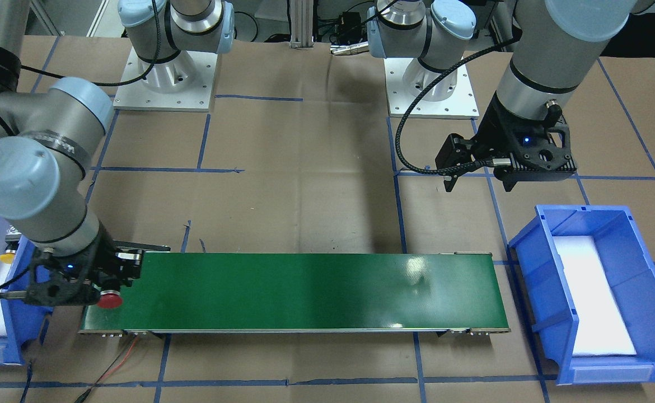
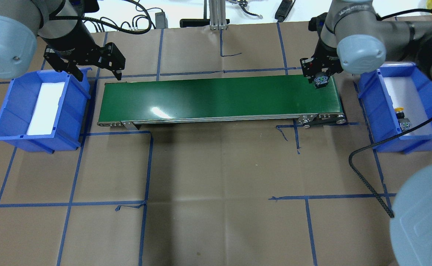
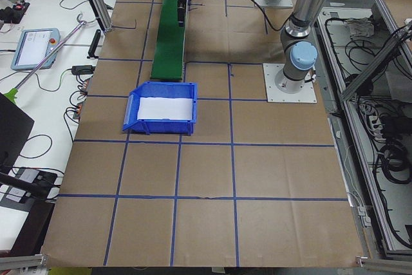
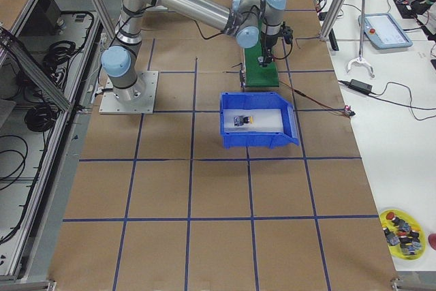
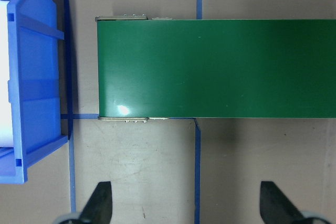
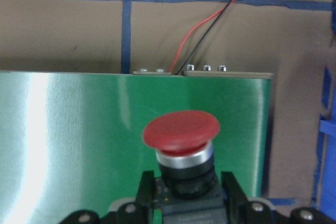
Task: Transport two buttons from left to right
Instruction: 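Carry the red button into the bin and set it beside the yellow one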
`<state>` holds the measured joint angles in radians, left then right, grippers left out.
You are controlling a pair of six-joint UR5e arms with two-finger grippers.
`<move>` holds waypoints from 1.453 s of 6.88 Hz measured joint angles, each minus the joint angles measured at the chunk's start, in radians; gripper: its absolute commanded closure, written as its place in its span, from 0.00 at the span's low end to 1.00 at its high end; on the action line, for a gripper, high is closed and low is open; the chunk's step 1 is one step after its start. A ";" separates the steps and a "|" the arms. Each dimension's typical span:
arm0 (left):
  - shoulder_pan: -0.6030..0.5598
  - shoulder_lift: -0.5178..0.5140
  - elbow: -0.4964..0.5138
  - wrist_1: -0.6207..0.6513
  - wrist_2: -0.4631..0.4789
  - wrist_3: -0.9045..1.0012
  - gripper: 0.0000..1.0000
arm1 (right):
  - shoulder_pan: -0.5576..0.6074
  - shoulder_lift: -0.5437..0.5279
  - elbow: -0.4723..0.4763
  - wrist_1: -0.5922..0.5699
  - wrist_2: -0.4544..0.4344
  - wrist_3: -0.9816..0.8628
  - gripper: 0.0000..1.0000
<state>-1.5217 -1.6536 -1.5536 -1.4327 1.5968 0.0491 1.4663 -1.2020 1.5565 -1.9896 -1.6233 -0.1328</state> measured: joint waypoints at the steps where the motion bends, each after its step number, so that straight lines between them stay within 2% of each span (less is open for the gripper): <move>1: 0.000 0.000 0.001 0.000 0.000 0.000 0.00 | -0.069 -0.027 -0.033 0.042 -0.001 -0.051 0.96; 3: 0.000 0.000 0.001 0.000 0.000 0.000 0.00 | -0.208 -0.036 -0.119 0.137 0.001 -0.148 0.98; 5: 0.000 -0.001 0.001 0.000 0.000 0.000 0.00 | -0.322 -0.011 -0.154 0.160 0.007 -0.199 0.98; 8: -0.001 -0.002 0.001 0.000 0.000 0.000 0.00 | -0.388 0.087 -0.137 0.118 0.010 -0.271 0.97; 10: -0.002 -0.003 0.002 0.000 0.000 0.000 0.00 | -0.390 0.108 -0.051 0.024 0.013 -0.278 0.97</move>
<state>-1.5232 -1.6565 -1.5520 -1.4328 1.5969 0.0491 1.0759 -1.0944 1.5052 -1.9652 -1.6102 -0.4103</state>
